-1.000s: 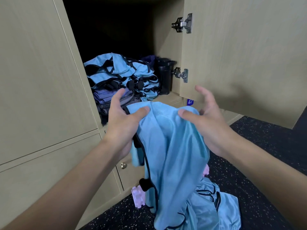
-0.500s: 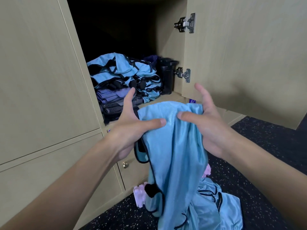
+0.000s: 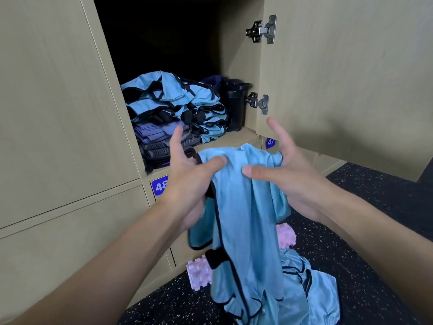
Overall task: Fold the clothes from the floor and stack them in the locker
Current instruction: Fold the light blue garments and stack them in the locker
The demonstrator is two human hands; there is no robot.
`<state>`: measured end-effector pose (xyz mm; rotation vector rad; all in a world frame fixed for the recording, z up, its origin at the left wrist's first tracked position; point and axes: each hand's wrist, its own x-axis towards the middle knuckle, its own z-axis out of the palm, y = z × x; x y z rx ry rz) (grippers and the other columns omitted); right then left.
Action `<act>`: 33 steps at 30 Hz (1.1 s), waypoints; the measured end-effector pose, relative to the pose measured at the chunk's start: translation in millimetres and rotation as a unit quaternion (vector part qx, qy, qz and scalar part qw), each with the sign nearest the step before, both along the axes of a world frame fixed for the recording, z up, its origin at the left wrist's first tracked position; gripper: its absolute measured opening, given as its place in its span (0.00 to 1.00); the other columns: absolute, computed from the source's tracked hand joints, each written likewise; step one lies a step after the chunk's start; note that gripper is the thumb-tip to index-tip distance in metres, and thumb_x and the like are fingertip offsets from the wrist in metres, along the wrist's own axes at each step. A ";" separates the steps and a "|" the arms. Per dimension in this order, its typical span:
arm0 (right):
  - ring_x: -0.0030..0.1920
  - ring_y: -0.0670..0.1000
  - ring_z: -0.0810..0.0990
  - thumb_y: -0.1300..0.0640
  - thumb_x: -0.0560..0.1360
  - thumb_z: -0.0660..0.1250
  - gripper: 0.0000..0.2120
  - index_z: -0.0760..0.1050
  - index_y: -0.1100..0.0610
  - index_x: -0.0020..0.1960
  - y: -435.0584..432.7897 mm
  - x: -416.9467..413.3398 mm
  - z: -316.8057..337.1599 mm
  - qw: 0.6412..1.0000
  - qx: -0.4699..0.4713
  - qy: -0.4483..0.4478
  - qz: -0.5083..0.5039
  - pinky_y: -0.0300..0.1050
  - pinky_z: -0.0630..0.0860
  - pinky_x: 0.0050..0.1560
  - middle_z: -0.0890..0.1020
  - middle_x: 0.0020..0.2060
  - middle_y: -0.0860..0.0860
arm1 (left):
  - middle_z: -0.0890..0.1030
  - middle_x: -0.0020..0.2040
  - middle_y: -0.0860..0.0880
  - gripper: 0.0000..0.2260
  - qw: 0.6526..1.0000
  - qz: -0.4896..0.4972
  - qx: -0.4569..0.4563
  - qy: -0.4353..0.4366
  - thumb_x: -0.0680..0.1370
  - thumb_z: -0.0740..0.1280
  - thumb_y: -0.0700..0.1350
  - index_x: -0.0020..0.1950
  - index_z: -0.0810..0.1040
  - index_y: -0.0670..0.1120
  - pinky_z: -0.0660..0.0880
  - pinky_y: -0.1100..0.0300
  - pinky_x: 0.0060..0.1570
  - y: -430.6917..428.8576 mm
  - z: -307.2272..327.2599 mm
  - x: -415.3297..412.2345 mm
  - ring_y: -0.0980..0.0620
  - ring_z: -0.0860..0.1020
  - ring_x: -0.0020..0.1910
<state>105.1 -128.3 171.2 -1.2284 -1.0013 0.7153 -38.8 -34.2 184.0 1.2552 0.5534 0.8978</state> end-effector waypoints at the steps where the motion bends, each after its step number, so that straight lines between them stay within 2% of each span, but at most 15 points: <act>1: 0.70 0.50 0.72 0.62 0.65 0.80 0.47 0.62 0.28 0.69 1.1 1.1 -0.1 1.000 0.013 0.000 -0.014 0.54 0.73 0.68 0.66 0.75 0.46 | 0.86 0.52 0.43 0.43 1.000 0.009 -0.005 0.005 0.76 0.69 0.30 0.78 0.53 0.64 0.79 0.44 0.58 1.2 2.9 -1.1 0.45 0.85 0.52; 5: 0.69 0.54 0.74 0.58 0.64 0.77 0.39 0.66 0.25 0.64 4.2 3.1 1.1 0.997 0.057 0.024 -0.047 0.58 0.73 0.67 0.69 0.73 0.53 | 0.87 0.45 0.48 0.38 0.999 0.018 -0.035 0.000 0.76 0.72 0.34 0.77 0.57 0.59 0.82 0.50 0.50 8.0 9.8 -2.0 0.50 0.86 0.45; 6: 0.67 0.53 0.76 0.58 0.66 0.77 0.39 0.66 0.26 0.64 4.8 2.7 1.1 0.997 0.060 0.021 -0.054 0.57 0.76 0.64 0.71 0.71 0.53 | 0.87 0.48 0.49 0.41 0.999 0.004 -0.039 0.013 0.74 0.75 0.39 0.78 0.56 0.61 0.82 0.50 0.51 7.2 10.2 -2.9 0.51 0.86 0.46; 8: 0.59 0.46 0.81 0.63 0.71 0.75 0.39 0.64 0.31 0.69 6.4 1.5 -0.1 0.994 0.074 0.018 -0.080 0.47 0.81 0.55 0.75 0.66 0.50 | 0.84 0.58 0.50 0.51 0.996 -0.055 -0.035 0.063 0.67 0.80 0.45 0.78 0.50 0.66 0.78 0.49 0.59 1.0 7.1 -4.4 0.51 0.85 0.50; 9: 0.58 0.44 0.81 0.64 0.73 0.74 0.38 0.63 0.34 0.71 6.7 0.9 -0.2 0.992 0.079 0.016 -0.098 0.44 0.81 0.54 0.75 0.65 0.48 | 0.83 0.60 0.50 0.55 0.992 -0.080 -0.030 0.088 0.65 0.82 0.45 0.78 0.49 0.68 0.76 0.48 0.63 -2.8 3.8 -4.5 0.51 0.85 0.53; 12: 0.69 0.49 0.73 0.59 0.70 0.76 0.40 0.62 0.31 0.71 8.3 3.9 -0.9 0.991 0.052 -0.014 -0.123 0.53 0.73 0.68 0.71 0.70 0.49 | 0.84 0.60 0.48 0.53 0.992 -0.072 -0.015 0.103 0.69 0.78 0.34 0.76 0.50 0.70 0.75 0.47 0.65 -5.3 -6.5 -2.3 0.49 0.84 0.55; 13: 0.70 0.50 0.72 0.58 0.68 0.77 0.41 0.61 0.31 0.70 7.7 5.7 0.8 0.992 0.035 -0.022 -0.122 0.54 0.71 0.69 0.71 0.70 0.49 | 0.83 0.61 0.47 0.52 0.994 -0.054 -0.012 0.096 0.69 0.77 0.31 0.76 0.52 0.70 0.75 0.45 0.64 -3.0 -7.4 -2.4 0.47 0.83 0.57; 16: 0.59 0.54 0.81 0.61 0.69 0.77 0.42 0.61 0.33 0.72 4.4 13.3 7.5 0.992 -0.012 -0.047 -0.115 0.54 0.78 0.62 0.77 0.64 0.55 | 0.83 0.59 0.47 0.49 0.998 0.010 -0.019 0.061 0.70 0.75 0.30 0.77 0.55 0.67 0.76 0.44 0.63 6.8 -3.7 -4.8 0.46 0.84 0.56; 18: 0.56 0.54 0.82 0.61 0.71 0.77 0.37 0.64 0.37 0.71 2.3 16.9 10.5 0.984 -0.013 -0.061 -0.167 0.53 0.78 0.61 0.79 0.60 0.56 | 0.84 0.56 0.48 0.47 0.998 0.035 -0.029 0.046 0.71 0.75 0.31 0.77 0.57 0.65 0.77 0.44 0.62 11.1 0.4 -6.7 0.47 0.84 0.54; 21: 0.59 0.53 0.80 0.56 0.70 0.78 0.33 0.66 0.39 0.68 -0.3 23.6 13.2 0.972 -0.017 -0.010 -0.233 0.55 0.77 0.62 0.75 0.62 0.52 | 0.82 0.59 0.45 0.42 0.997 0.038 -0.046 0.039 0.72 0.75 0.34 0.76 0.59 0.61 0.81 0.47 0.55 10.1 6.2 -8.4 0.46 0.85 0.51; 24: 0.50 0.53 0.85 0.63 0.70 0.76 0.42 0.60 0.39 0.74 -4.4 19.6 14.2 0.988 -0.076 0.066 -0.113 0.53 0.81 0.52 0.77 0.58 0.54 | 0.84 0.52 0.47 0.35 0.995 0.046 -0.085 0.017 0.74 0.74 0.37 0.76 0.63 0.56 0.83 0.55 0.38 11.6 9.7 -9.7 0.51 0.86 0.42; 26: 0.42 0.51 0.86 0.70 0.71 0.73 0.43 0.58 0.42 0.76 -5.6 16.4 14.6 0.989 -0.048 0.091 -0.103 0.50 0.82 0.44 0.79 0.53 0.56 | 0.85 0.50 0.48 0.36 0.993 0.035 -0.112 -0.001 0.74 0.74 0.36 0.77 0.61 0.54 0.82 0.56 0.33 14.0 13.6 -12.3 0.52 0.86 0.39; 28: 0.39 0.50 0.85 0.70 0.72 0.71 0.41 0.58 0.43 0.75 -6.6 16.8 15.0 0.982 0.018 0.129 -0.138 0.49 0.82 0.43 0.81 0.51 0.57 | 0.87 0.45 0.48 0.42 0.993 -0.006 -0.118 -0.013 0.74 0.72 0.32 0.80 0.55 0.55 0.82 0.54 0.34 15.6 18.2 -15.3 0.50 0.86 0.40; 31: 0.51 0.51 0.85 0.64 0.66 0.77 0.48 0.57 0.37 0.75 -9.3 14.7 12.9 0.990 -0.018 0.100 -0.097 0.54 0.79 0.55 0.78 0.65 0.55 | 0.87 0.39 0.49 0.46 0.994 -0.035 -0.099 -0.017 0.73 0.69 0.27 0.81 0.50 0.58 0.83 0.53 0.35 15.3 21.2 -17.5 0.49 0.86 0.41; 33: 0.56 0.52 0.84 0.67 0.66 0.77 0.49 0.58 0.38 0.76 -9.2 8.7 11.7 0.994 -0.047 0.063 -0.080 0.54 0.78 0.59 0.78 0.65 0.54 | 0.86 0.37 0.51 0.44 0.995 -0.023 -0.096 -0.022 0.73 0.70 0.29 0.80 0.54 0.57 0.82 0.54 0.35 15.9 21.2 -17.8 0.50 0.86 0.41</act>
